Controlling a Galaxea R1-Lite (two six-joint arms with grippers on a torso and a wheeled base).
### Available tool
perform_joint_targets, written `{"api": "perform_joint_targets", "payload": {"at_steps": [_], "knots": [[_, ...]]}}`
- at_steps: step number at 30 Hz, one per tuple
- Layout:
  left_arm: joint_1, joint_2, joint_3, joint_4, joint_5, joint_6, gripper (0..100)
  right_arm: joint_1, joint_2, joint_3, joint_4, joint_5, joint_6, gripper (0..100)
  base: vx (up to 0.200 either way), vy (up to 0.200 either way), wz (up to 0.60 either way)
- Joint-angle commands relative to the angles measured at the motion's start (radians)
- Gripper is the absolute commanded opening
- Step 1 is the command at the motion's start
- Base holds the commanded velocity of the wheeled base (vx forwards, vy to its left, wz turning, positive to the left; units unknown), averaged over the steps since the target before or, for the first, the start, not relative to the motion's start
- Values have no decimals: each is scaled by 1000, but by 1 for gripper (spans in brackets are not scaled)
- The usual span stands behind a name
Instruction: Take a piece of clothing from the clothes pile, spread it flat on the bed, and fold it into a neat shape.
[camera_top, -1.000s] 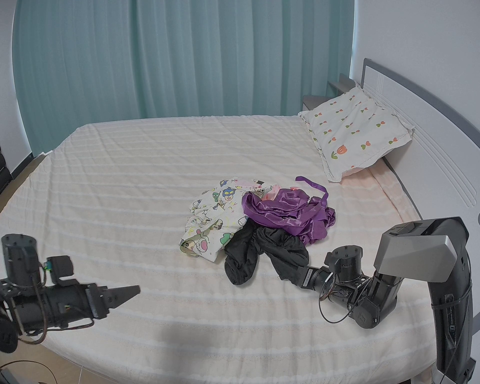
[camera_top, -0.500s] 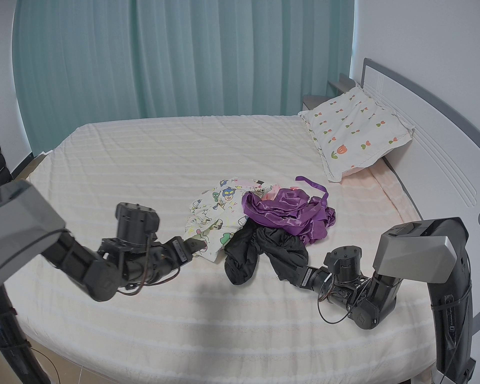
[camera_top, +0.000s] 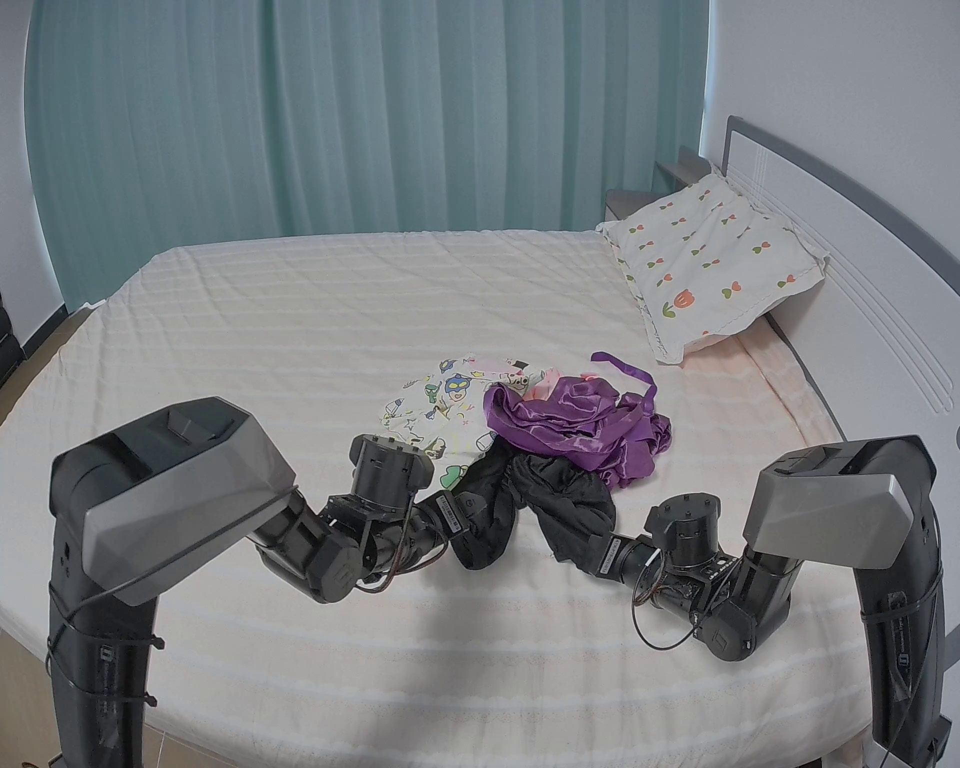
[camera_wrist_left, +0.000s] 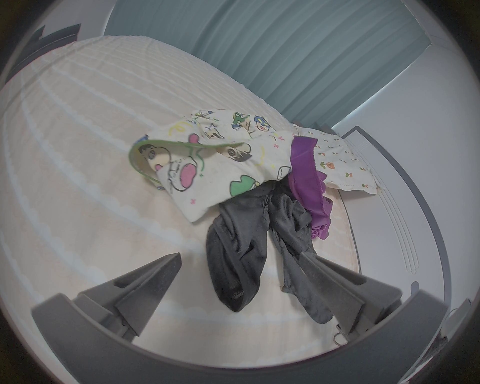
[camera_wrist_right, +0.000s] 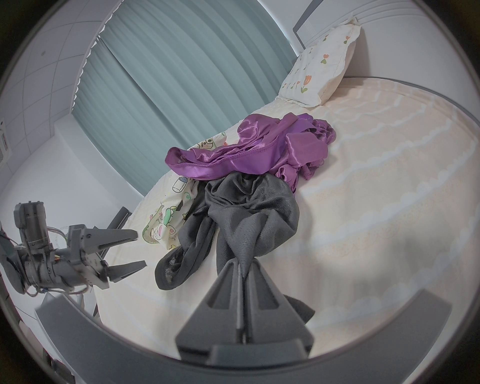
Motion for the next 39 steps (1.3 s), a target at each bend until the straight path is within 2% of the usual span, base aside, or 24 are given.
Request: {"api": "perform_joint_targets", "payload": {"at_steps": [1,7,14,15,21,27,28,31,35,39], "knots": [[-10,81,-61,2,2,0,100,0,-3,0,-1,-1,0,0,0,0,0],[-58,138,-121,2,3,0,100,-3,-3,-2,-1,-1,4,0,0,0,0],[-65,183,-186,16,23,0,100,-1,3,-2,-1,-1,4,0,0,0,0],[-64,184,-190,21,28,0,0,-3,3,0,-1,1,6,0,0,0,0],[-58,199,-221,57,36,-4,0,-1,6,1,-2,2,9,0,0,0,0],[-58,186,-201,57,85,-30,0,0,-12,11,-54,-2,78,0,0,0,0],[-58,149,-180,57,112,-64,0,-1,-37,32,-80,4,81,0,0,0,0],[-56,34,-106,50,117,-115,0,-3,-89,67,-113,10,92,0,0,0,0],[-56,-140,-18,47,112,-127,0,-1,-172,100,-149,16,89,0,0,0,0],[-61,-363,49,47,117,-136,0,-9,-350,106,-149,26,86,0,0,0,0]]}}
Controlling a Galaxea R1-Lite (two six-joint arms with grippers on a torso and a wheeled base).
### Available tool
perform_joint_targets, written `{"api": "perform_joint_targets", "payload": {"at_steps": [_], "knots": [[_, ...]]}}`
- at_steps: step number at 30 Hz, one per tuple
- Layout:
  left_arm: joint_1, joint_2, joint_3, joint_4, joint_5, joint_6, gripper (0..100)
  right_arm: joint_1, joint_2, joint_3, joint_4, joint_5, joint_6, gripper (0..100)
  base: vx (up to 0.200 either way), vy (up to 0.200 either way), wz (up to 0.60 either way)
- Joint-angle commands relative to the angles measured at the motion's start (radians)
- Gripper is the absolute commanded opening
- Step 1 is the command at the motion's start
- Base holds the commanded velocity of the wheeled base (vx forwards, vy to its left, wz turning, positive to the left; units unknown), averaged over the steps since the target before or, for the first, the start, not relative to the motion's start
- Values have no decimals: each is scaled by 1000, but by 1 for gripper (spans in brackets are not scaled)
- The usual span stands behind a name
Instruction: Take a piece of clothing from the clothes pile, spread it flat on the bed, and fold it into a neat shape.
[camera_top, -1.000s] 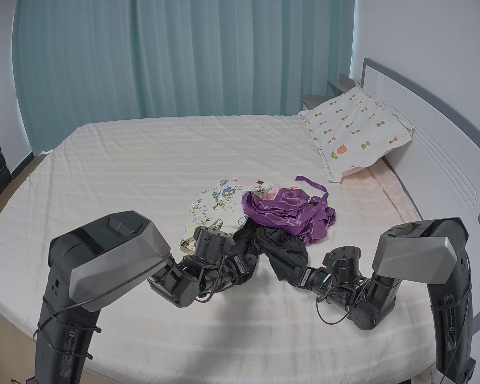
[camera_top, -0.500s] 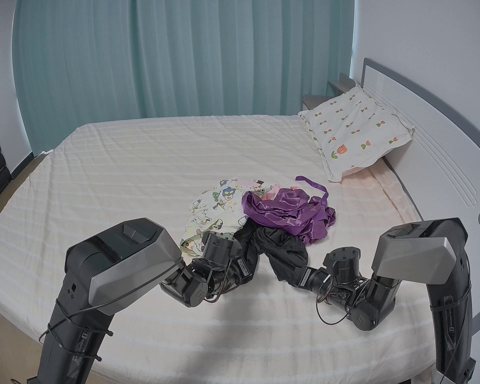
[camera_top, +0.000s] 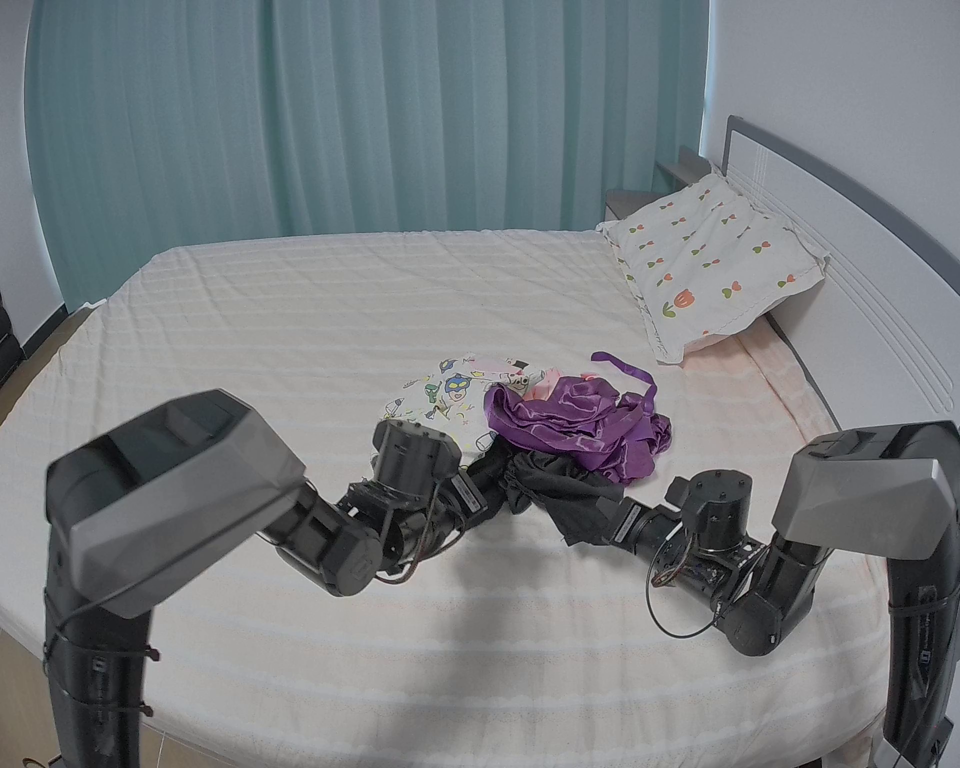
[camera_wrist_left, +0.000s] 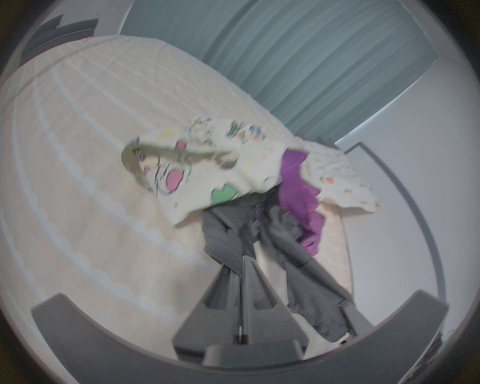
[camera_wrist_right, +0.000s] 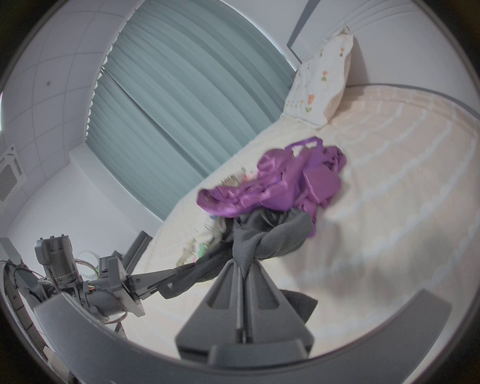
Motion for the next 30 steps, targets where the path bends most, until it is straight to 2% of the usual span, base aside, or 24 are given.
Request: {"api": "perform_joint_targets", "payload": {"at_steps": [1,8,16,20,21,23,30], "knots": [[-4,-393,133,-4,4,-35,0,-8,-290,34,-18,24,-3,0,0,0,0],[14,-650,145,-5,16,-50,0,-71,-582,-38,101,130,1,0,0,0,0],[21,-841,185,-4,31,-41,0,-148,-704,-89,147,153,8,0,0,0,0],[22,-875,227,-4,33,-7,0,-174,-740,-98,152,158,51,0,0,0,0],[37,-886,245,-4,34,-1,0,-185,-767,-98,157,182,80,0,0,0,0],[48,-883,263,-1,36,-1,0,-183,-773,-75,170,208,85,0,0,0,0],[53,-869,357,-2,28,-7,0,-171,-700,11,180,208,90,0,0,0,0]]}}
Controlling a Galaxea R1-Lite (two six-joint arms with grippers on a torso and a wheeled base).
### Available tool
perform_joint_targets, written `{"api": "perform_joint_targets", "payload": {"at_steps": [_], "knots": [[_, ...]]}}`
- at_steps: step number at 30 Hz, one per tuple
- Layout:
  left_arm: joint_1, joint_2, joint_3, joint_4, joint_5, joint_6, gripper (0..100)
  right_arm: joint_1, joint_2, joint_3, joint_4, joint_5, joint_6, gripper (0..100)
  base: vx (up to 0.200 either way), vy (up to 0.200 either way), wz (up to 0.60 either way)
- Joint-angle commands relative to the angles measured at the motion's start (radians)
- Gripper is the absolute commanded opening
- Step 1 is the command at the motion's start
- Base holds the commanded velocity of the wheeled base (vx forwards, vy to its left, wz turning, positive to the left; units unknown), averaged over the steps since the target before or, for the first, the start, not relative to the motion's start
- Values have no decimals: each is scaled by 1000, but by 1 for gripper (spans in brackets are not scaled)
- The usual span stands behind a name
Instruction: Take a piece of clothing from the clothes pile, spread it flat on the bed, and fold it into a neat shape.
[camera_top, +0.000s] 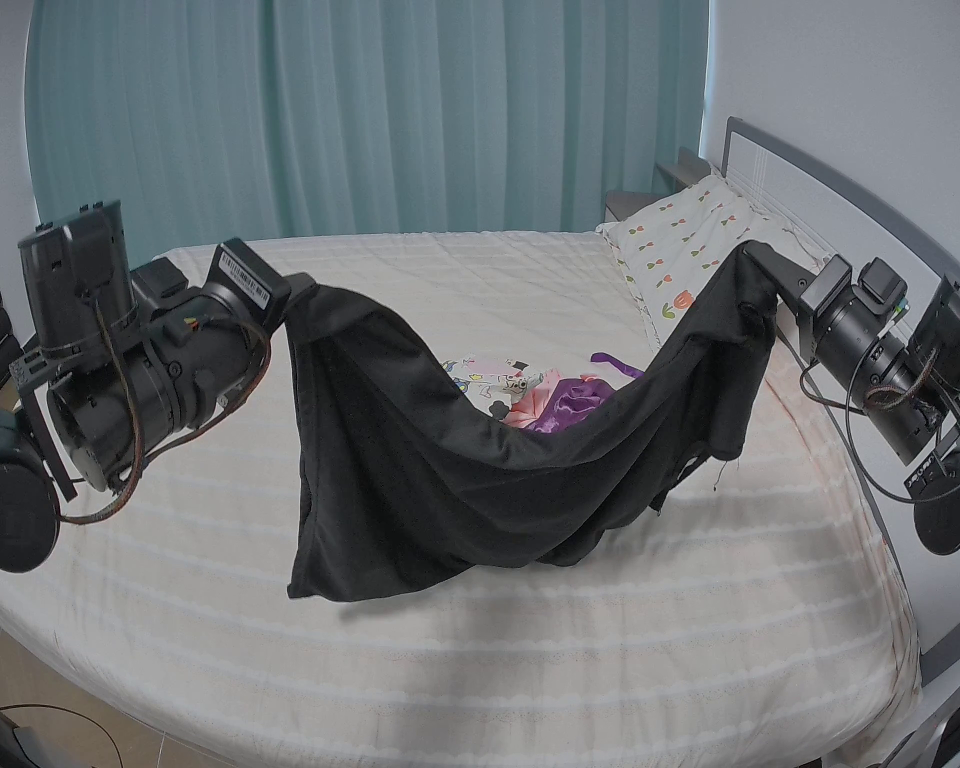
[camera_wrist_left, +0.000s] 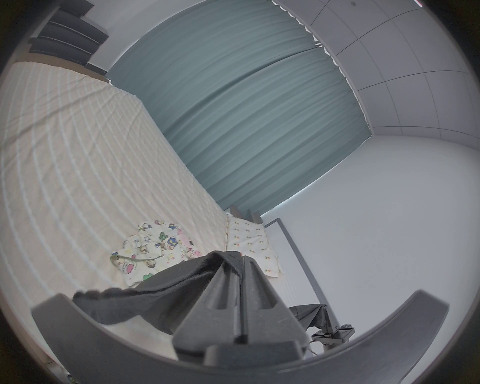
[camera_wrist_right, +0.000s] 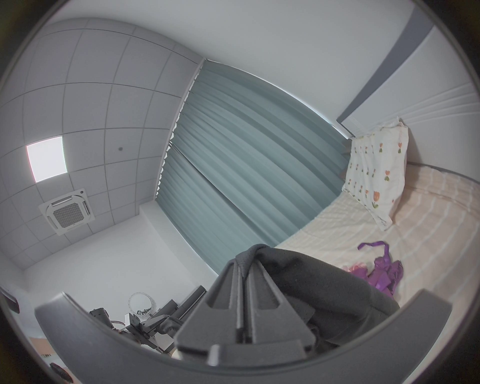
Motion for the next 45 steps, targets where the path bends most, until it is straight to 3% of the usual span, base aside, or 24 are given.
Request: {"api": "perform_joint_targets", "payload": {"at_steps": [1,12,22,34,45], "knots": [[3,-11,60,-1,-4,-3,0,4,35,35,2,-3,3,0,0,0,0],[-4,6,190,-2,-4,-6,0,20,82,96,-5,-17,28,0,-36,0,0],[-9,-4,225,1,0,-33,0,51,58,119,-6,-59,29,0,-200,0,0],[13,0,219,-1,1,-34,0,69,45,127,-6,-82,29,0,0,0,0],[79,3,199,-2,-10,-34,0,69,47,118,-8,-85,29,0,0,200,0]]}}
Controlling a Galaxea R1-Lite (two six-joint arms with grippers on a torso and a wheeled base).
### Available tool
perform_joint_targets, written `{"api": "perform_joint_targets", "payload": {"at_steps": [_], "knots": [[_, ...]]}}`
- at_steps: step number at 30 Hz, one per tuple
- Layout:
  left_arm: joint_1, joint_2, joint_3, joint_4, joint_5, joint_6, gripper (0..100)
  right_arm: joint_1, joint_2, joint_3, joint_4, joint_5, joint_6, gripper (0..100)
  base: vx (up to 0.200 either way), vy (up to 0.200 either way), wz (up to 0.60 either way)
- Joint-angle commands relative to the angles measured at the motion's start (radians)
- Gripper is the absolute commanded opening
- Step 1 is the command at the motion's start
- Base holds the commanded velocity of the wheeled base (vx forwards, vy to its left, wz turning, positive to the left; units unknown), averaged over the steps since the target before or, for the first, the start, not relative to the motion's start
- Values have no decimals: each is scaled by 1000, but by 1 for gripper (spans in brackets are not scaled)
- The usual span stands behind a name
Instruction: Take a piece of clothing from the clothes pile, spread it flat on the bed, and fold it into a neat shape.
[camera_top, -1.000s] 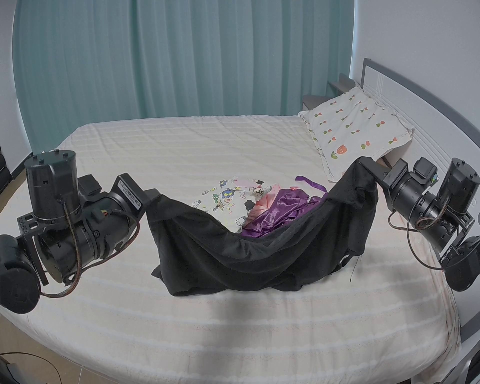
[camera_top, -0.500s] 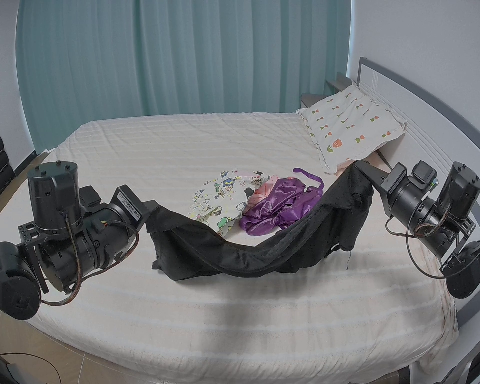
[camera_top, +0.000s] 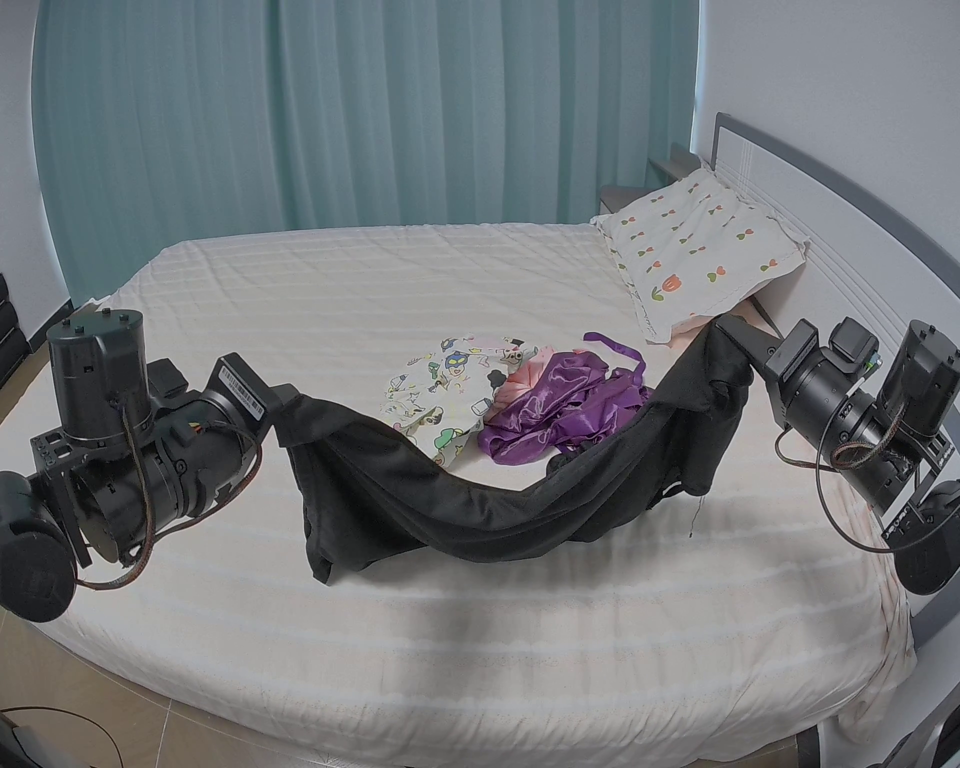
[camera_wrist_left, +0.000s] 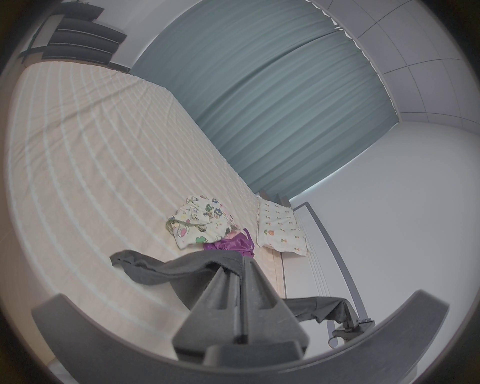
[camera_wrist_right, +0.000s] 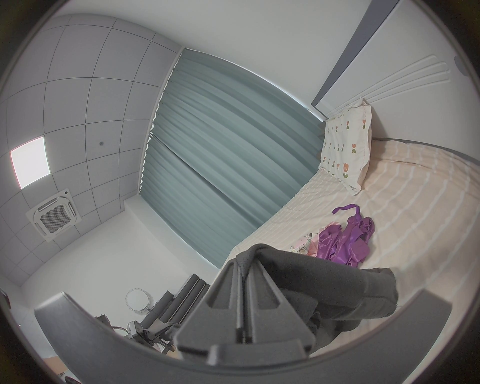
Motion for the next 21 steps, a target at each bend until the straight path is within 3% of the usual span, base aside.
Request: {"api": "perform_joint_targets", "payload": {"at_steps": [1,21], "knots": [[26,3,-5,0,-1,0,0,1,3,-4,0,1,0,0,0,200,0],[49,14,-61,0,4,3,0,-1,3,-41,-1,-19,-6,0,0,200,0]]}}
